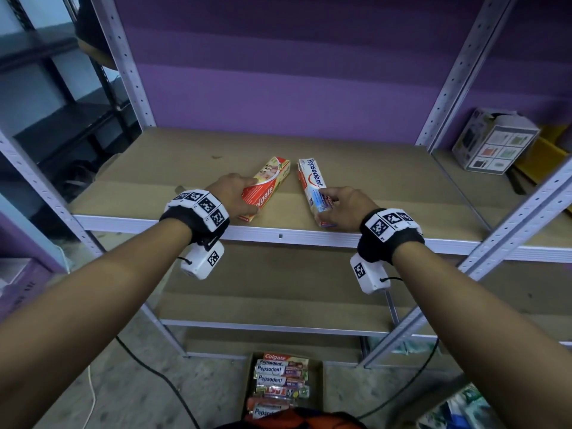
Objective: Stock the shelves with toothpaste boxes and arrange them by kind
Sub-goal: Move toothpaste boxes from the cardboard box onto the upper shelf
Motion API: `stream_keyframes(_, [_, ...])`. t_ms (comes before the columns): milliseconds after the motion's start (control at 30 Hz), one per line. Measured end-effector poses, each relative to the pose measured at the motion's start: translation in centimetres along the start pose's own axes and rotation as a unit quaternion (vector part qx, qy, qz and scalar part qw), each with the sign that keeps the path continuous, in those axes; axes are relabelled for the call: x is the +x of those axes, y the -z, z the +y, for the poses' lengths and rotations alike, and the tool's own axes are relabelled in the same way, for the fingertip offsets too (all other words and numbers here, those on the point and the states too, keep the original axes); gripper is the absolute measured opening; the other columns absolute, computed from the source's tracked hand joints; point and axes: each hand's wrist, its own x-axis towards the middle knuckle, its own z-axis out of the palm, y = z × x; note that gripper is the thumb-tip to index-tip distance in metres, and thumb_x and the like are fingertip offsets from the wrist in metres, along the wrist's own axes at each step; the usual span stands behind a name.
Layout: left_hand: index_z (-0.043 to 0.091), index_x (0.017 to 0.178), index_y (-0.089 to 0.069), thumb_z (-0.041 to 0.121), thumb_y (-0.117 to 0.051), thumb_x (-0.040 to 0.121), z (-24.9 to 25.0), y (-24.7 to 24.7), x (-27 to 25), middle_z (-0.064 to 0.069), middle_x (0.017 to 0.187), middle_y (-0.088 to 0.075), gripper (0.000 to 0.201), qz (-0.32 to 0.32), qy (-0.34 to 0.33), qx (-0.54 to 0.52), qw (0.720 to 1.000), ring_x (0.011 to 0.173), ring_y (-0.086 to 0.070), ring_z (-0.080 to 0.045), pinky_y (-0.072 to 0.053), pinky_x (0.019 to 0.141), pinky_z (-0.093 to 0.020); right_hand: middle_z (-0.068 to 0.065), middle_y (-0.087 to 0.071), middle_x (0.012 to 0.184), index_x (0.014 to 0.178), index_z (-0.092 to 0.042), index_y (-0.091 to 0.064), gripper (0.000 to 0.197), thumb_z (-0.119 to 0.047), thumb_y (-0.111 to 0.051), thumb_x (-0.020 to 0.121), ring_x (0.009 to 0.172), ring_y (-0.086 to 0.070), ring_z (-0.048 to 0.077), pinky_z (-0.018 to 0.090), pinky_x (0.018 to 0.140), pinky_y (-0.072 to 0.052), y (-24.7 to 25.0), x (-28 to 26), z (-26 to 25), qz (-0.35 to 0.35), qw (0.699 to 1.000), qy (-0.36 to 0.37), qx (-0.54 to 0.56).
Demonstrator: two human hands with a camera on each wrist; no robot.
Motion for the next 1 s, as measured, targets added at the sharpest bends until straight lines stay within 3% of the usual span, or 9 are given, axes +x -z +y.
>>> stream_keyframes(100, [0.022, 0.146, -0.042, 0.042, -0.076, 0.078, 0.2, 0.0, -0.4, -0.009, 0.131, -0.05, 0.079, 0.016, -0.006, -0.007, 1.0, 0.119, -0.05, -0.025, -0.041, 0.102, -0.035, -0.001, -0.059, 0.137, 0.145, -0.027, -0.049, 0.069, -0.035, -0.075, 0.081, 0.117, -0.058, 0.018, 0.023, 0.099, -0.043, -0.1, -0.1, 0.0, 0.001, 1.0, -0.001, 0.014])
stream_keyframes(167, [0.021, 0.142, -0.048, 0.04, -0.077, 0.077, 0.2, 0.0, -0.8, -0.007, 0.132, -0.049, 0.073, 0.032, -0.025, -0.004, 0.999, 0.118, -0.051, -0.026, -0.042, 0.103, -0.038, 0.0, -0.061, 0.133, 0.141, -0.026, -0.053, 0.066, -0.031, -0.078, 0.08, 0.107, -0.061, 0.014, 0.015, 0.089, -0.042, -0.1, -0.4, 0.3, 0.012, 0.999, 0.008, 0.035])
stream_keyframes(233, [0.024, 0.137, -0.052, 0.042, -0.076, 0.076, 0.3, 0.1, -1.5, -0.004, 0.133, -0.049, 0.068, 0.041, -0.045, 0.009, 0.998, 0.118, -0.051, -0.027, -0.044, 0.101, -0.043, 0.001, -0.065, 0.122, 0.131, -0.026, -0.061, 0.059, -0.023, -0.082, 0.076, 0.084, -0.06, 0.006, 0.004, 0.072, -0.041, -0.1, -0.9, 0.6, 0.027, 0.997, 0.019, 0.069])
stream_keyframes(267, [0.025, 0.135, -0.054, 0.044, -0.075, 0.076, 0.3, 0.2, -1.8, -0.002, 0.134, -0.049, 0.066, 0.043, -0.056, 0.017, 0.997, 0.118, -0.049, -0.027, -0.045, 0.1, -0.045, 0.001, -0.064, 0.117, 0.125, -0.025, -0.065, 0.055, -0.019, -0.084, 0.074, 0.079, -0.058, 0.005, 0.006, 0.071, -0.042, 0.0, -1.2, 0.7, 0.032, 0.996, 0.027, 0.077])
stream_keyframes(367, [0.027, 0.131, -0.056, 0.052, -0.072, 0.077, 0.6, 0.5, -2.8, 0.0, 0.13, -0.051, 0.061, 0.047, -0.098, 0.031, 0.994, 0.116, -0.046, -0.026, -0.045, 0.097, -0.046, 0.004, -0.054, 0.108, 0.116, -0.022, -0.071, 0.049, -0.017, -0.088, 0.07, 0.085, -0.055, 0.015, 0.024, 0.086, -0.047, 0.5, -2.1, 0.9, 0.057, 0.995, 0.047, 0.06])
stream_keyframes(500, [0.027, 0.127, -0.06, 0.049, -0.073, 0.078, 1.3, 0.5, -4.4, -0.001, 0.126, -0.054, 0.055, 0.049, -0.153, 0.015, 0.987, 0.116, -0.049, -0.024, -0.043, 0.1, -0.041, 0.006, -0.06, 0.098, 0.102, -0.017, -0.075, 0.033, -0.02, -0.087, 0.071, 0.086, -0.058, 0.018, 0.021, 0.08, -0.046, 1.1, -3.5, 1.4, 0.066, 0.992, 0.083, 0.069])
stream_keyframes(667, [0.018, 0.116, -0.066, 0.038, -0.075, 0.081, 2.2, -0.2, -6.5, 0.0, 0.108, -0.061, 0.041, 0.056, -0.228, -0.039, 0.971, 0.103, -0.057, -0.021, -0.044, 0.096, -0.033, 0.008, -0.067, 0.093, 0.095, -0.016, -0.075, 0.023, -0.014, -0.085, 0.074, 0.084, -0.061, 0.017, 0.026, 0.084, -0.047, 0.9, -5.1, 1.8, 0.074, 0.989, 0.1, 0.074])
stream_keyframes(833, [0.021, 0.113, -0.066, 0.037, -0.074, 0.082, 2.4, -1.9, -8.5, 0.003, 0.103, -0.059, 0.036, 0.036, -0.221, -0.075, 0.972, 0.091, -0.055, -0.011, -0.05, 0.086, -0.034, -0.001, -0.069, 0.079, 0.089, -0.02, -0.075, 0.017, -0.019, -0.084, 0.075, 0.072, -0.059, 0.011, 0.019, 0.074, -0.045, -1.1, -7.0, 2.7, 0.023, 0.993, 0.099, 0.065])
stream_keyframes(1000, [0.021, 0.113, -0.065, 0.039, -0.072, 0.085, 1.9, -4.9, -9.9, 0.002, 0.109, -0.058, 0.034, -0.022, -0.177, -0.083, 0.98, 0.096, -0.056, -0.011, -0.046, 0.091, -0.03, -0.004, -0.071, 0.08, 0.088, -0.024, -0.075, 0.016, -0.02, -0.084, 0.075, 0.069, -0.061, 0.004, 0.016, 0.074, -0.046, -4.4, -8.2, 4.1, -0.039, 0.995, 0.08, 0.052])
